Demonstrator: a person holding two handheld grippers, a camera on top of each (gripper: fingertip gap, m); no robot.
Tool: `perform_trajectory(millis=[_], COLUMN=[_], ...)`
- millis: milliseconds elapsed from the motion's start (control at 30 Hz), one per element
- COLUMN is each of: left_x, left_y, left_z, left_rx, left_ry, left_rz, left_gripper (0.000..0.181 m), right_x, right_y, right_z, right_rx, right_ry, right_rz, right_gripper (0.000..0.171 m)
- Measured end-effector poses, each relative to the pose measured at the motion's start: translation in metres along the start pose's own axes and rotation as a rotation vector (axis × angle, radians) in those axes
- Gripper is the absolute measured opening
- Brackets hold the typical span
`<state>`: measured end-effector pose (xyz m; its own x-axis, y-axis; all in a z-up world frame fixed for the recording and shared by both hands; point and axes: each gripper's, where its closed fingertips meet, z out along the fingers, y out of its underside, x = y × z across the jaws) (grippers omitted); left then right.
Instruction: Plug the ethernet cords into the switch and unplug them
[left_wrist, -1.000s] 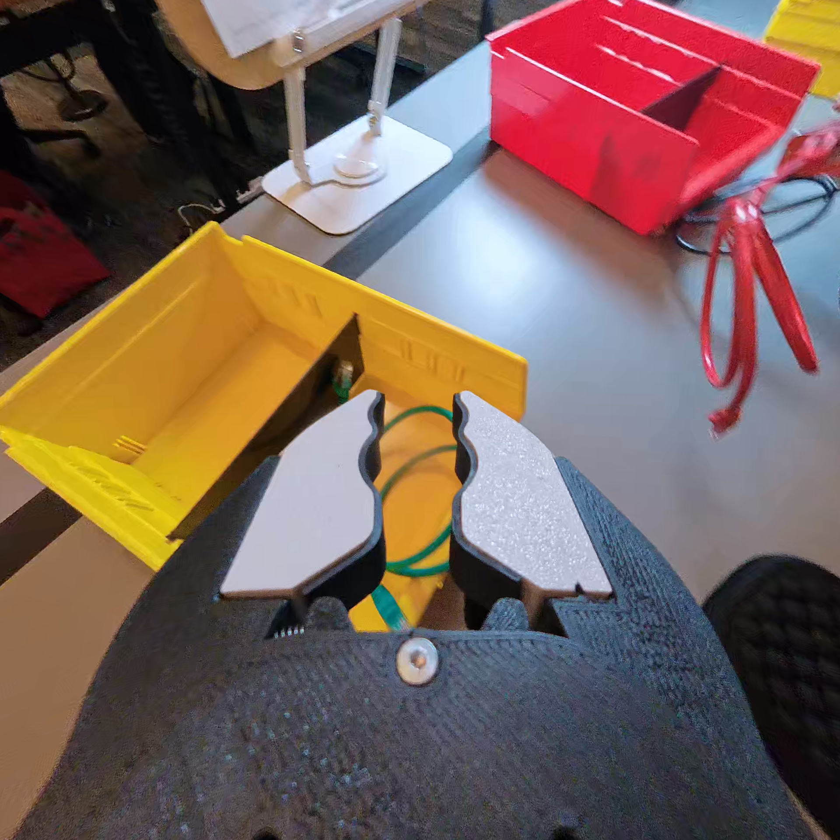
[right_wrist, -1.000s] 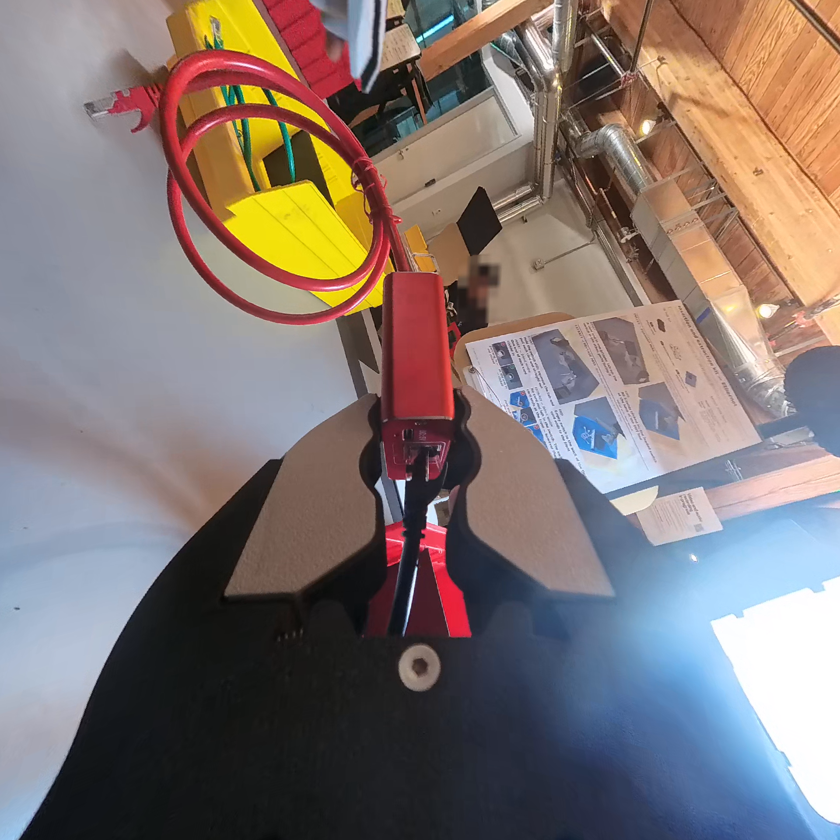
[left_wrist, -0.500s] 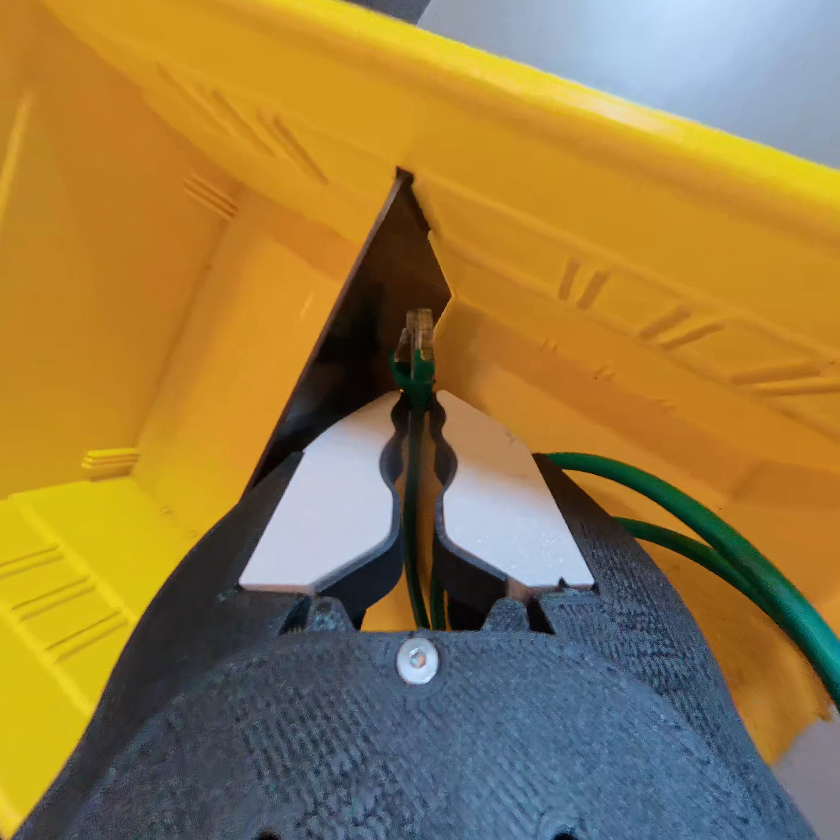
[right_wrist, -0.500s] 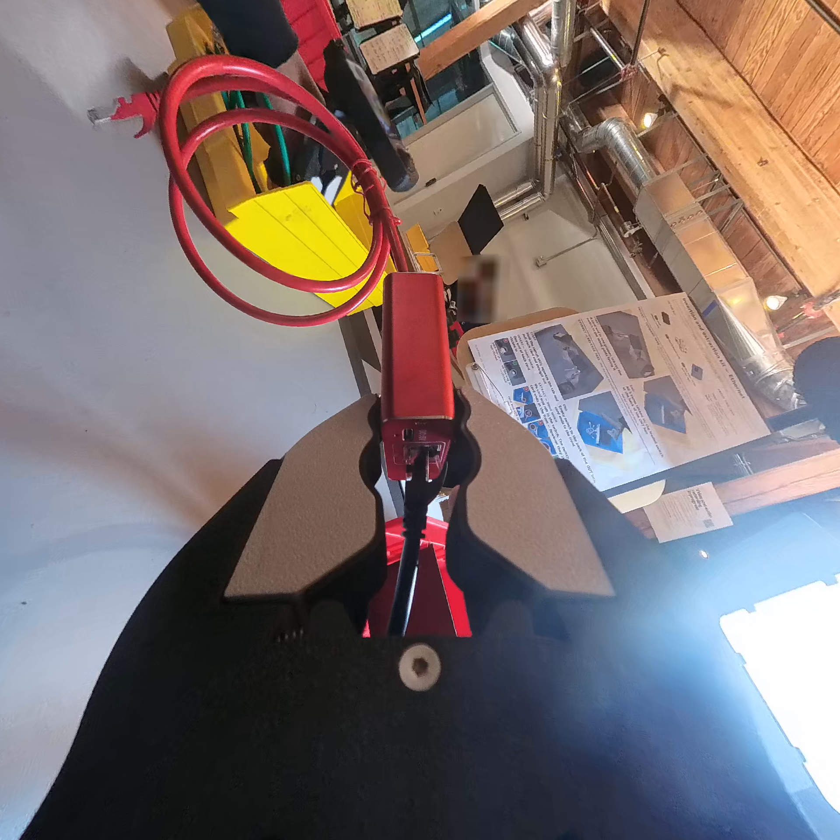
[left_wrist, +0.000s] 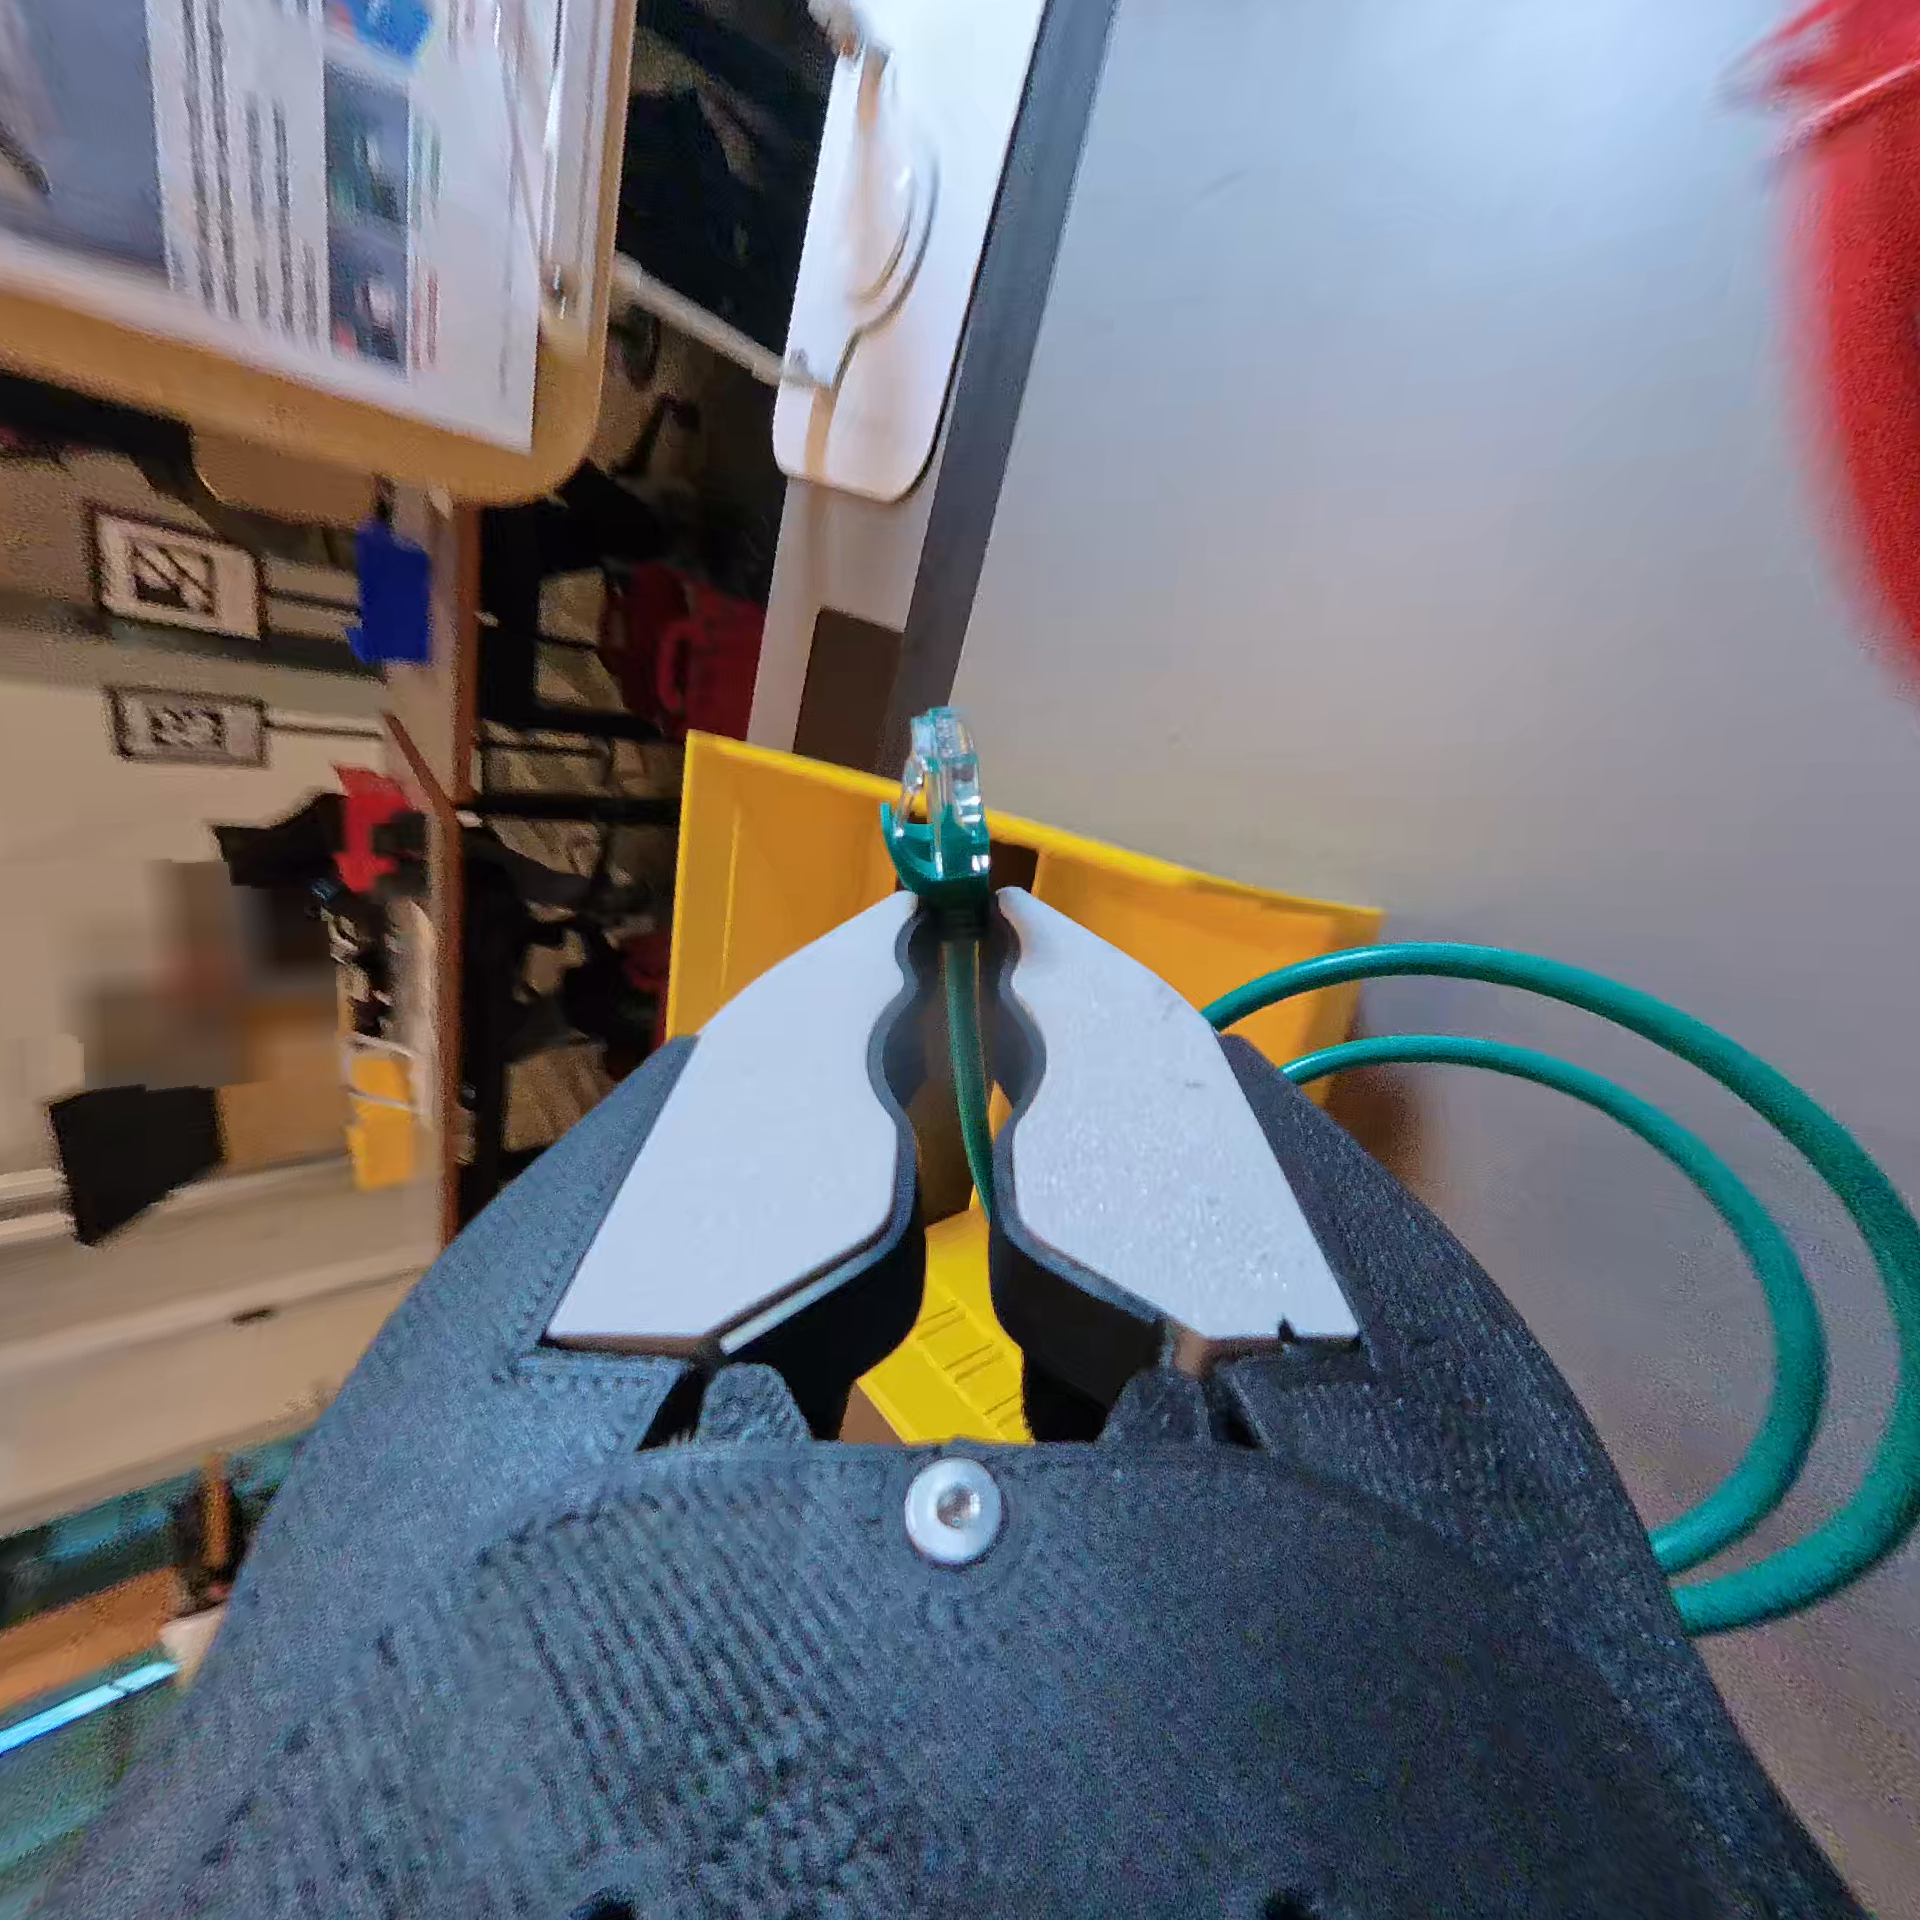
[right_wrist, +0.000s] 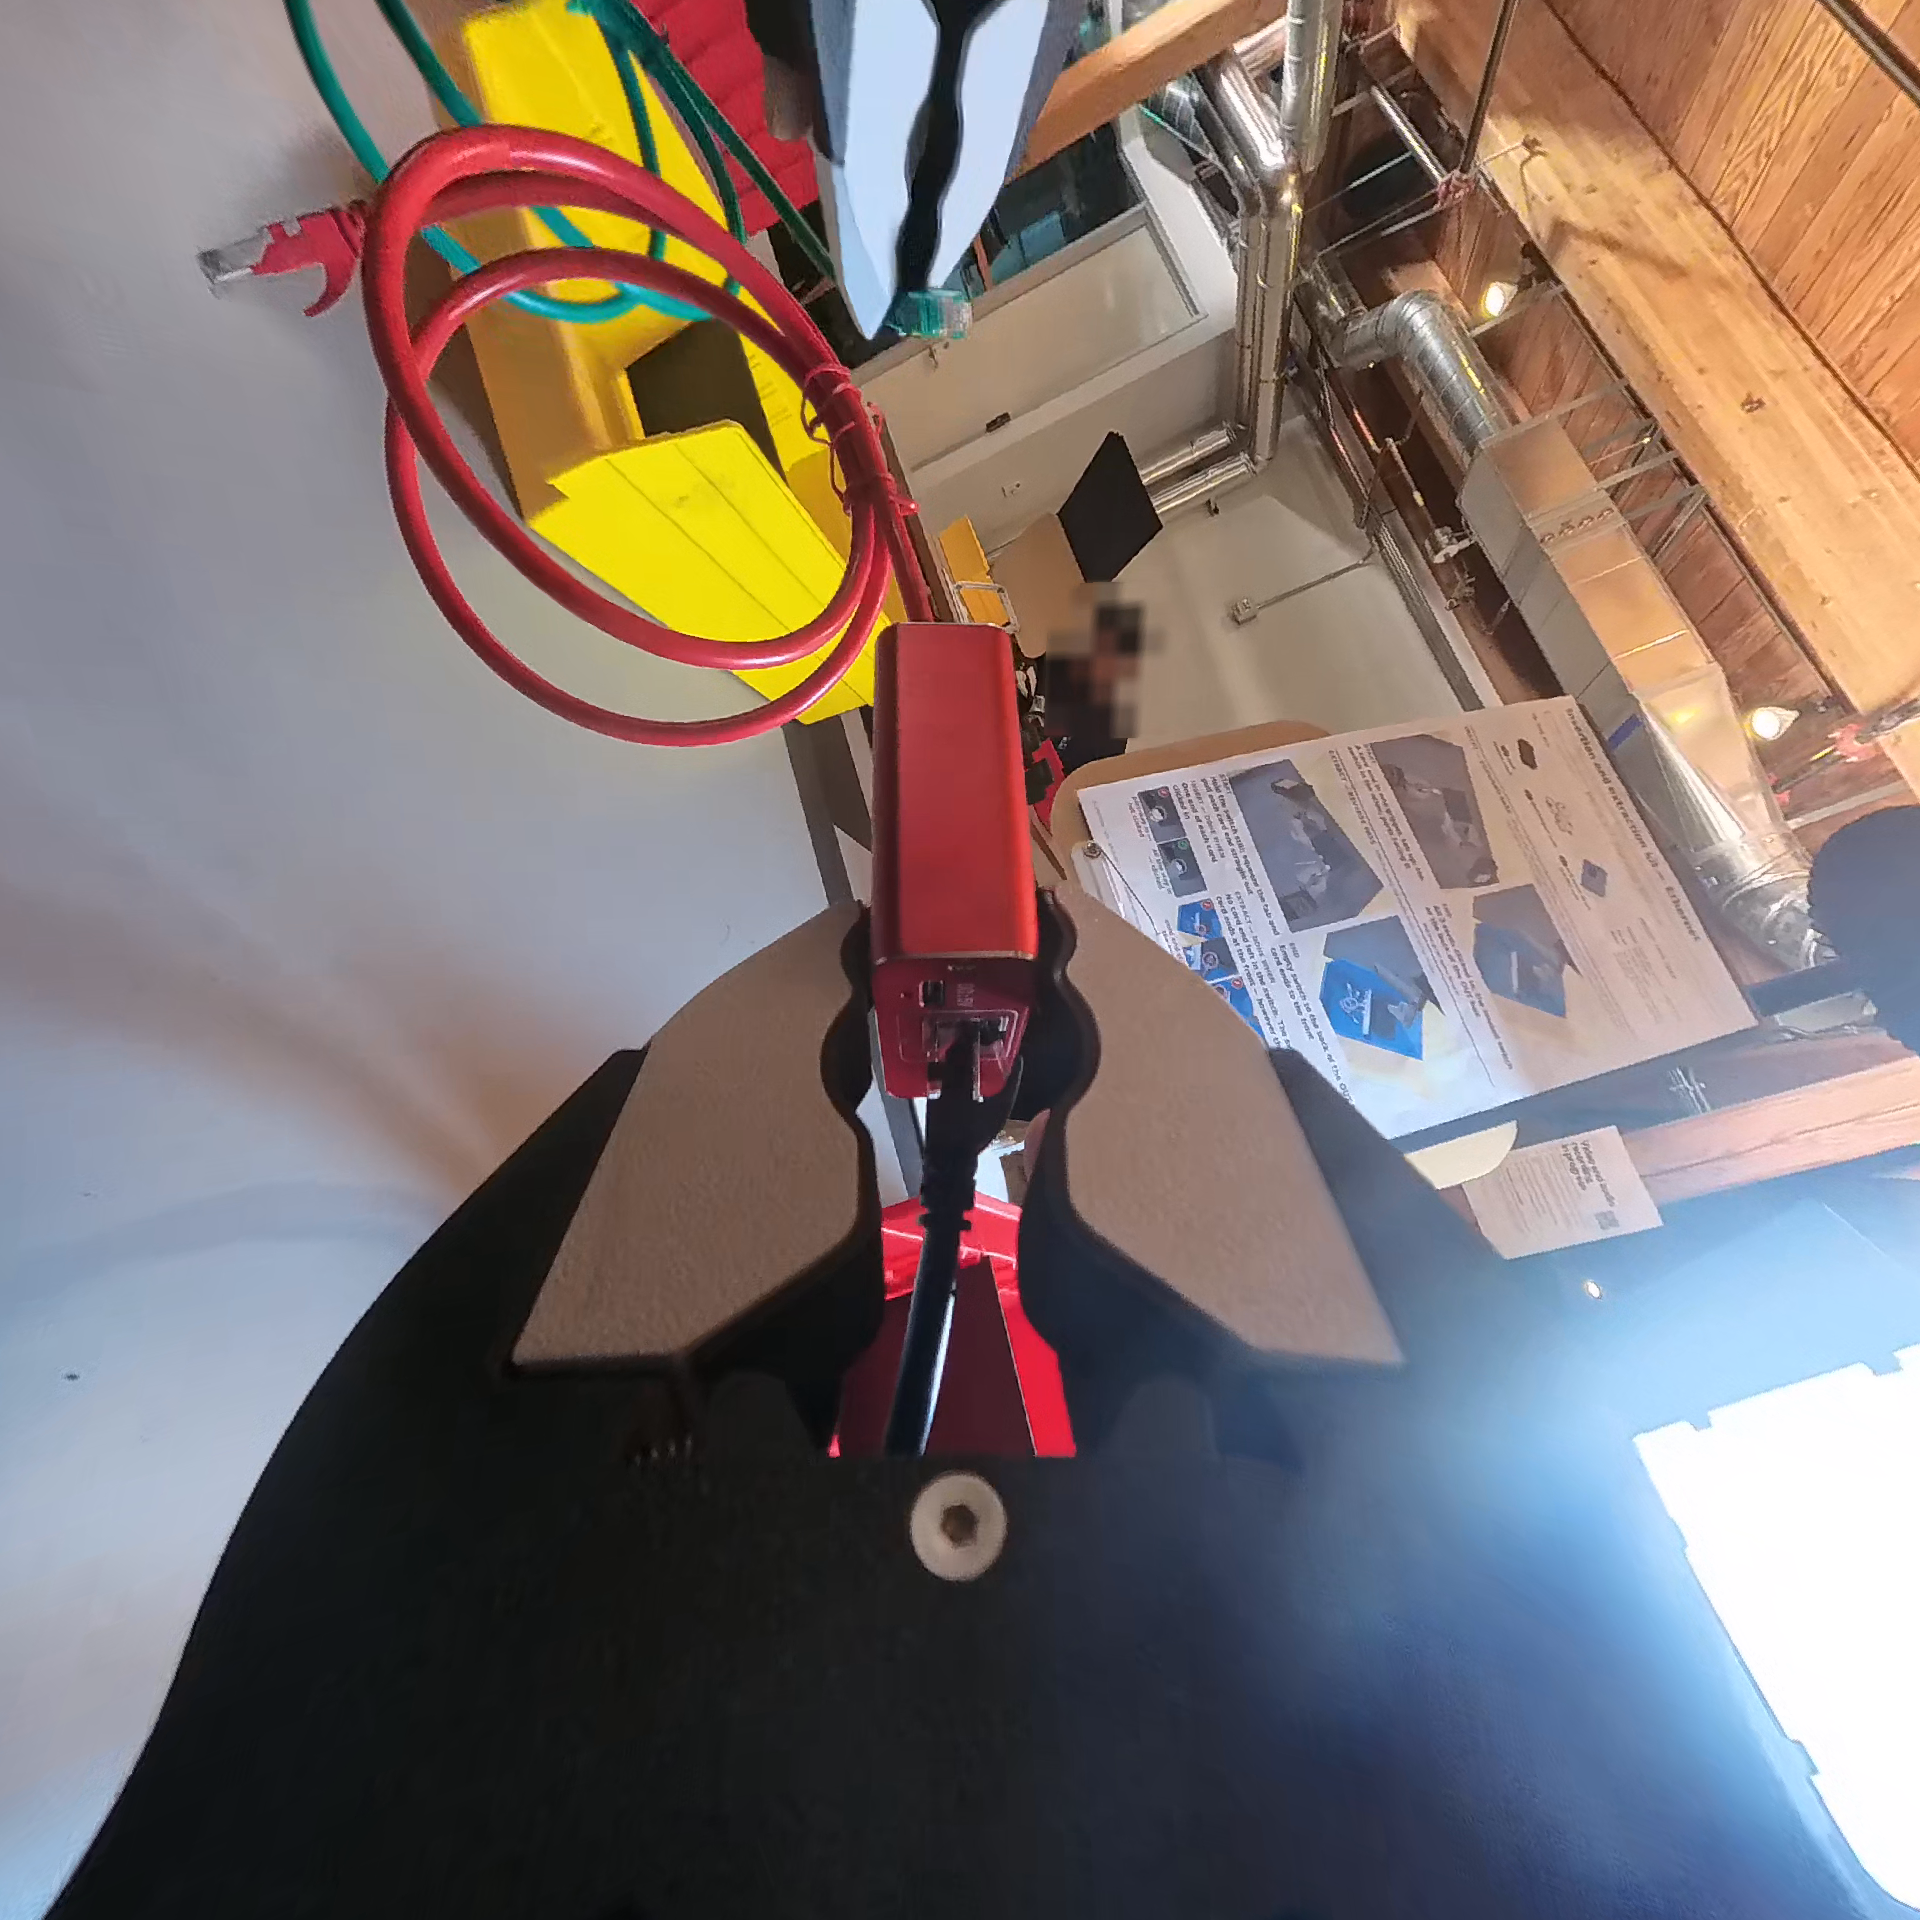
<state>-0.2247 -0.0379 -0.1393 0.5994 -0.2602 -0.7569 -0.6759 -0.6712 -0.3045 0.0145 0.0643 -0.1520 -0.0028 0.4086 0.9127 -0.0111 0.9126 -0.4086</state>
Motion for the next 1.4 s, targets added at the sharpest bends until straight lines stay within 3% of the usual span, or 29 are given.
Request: perform_trajectory(millis=[33, 300, 567, 933, 1400], left_x=[0.011, 0.070, 0.127, 0.151, 0.155], left_y=[-0.010, -0.066, -0.103, -0.103, -0.095], left_z=[-0.005, -0.033, -0.013, 0.001, 0.001], left_rx=[0.012, 0.027, 0.009, -0.100, -0.205], left_ry=[-0.016, -0.188, -0.183, -0.072, -0.046], left_rz=[0.040, 0.235, 0.289, 0.326, 0.340], left_gripper=[0.009, 0.008, 0.009, 0.008, 0.008], right_x=[-0.001, -0.021, -0.047, -0.066, -0.076], right_y=[-0.001, -0.003, -0.013, -0.006, -0.007], right_z=[0.000, 0.008, 0.012, 0.017, 0.018], right_rx=[-0.001, -0.024, 0.023, 0.002, -0.008], right_ry=[-0.003, -0.055, -0.117, -0.174, -0.205], right_rz=[-0.005, -0.090, -0.123, -0.133, -0.129], right_gripper=[0.027, 0.026, 0.026, 0.026, 0.026])
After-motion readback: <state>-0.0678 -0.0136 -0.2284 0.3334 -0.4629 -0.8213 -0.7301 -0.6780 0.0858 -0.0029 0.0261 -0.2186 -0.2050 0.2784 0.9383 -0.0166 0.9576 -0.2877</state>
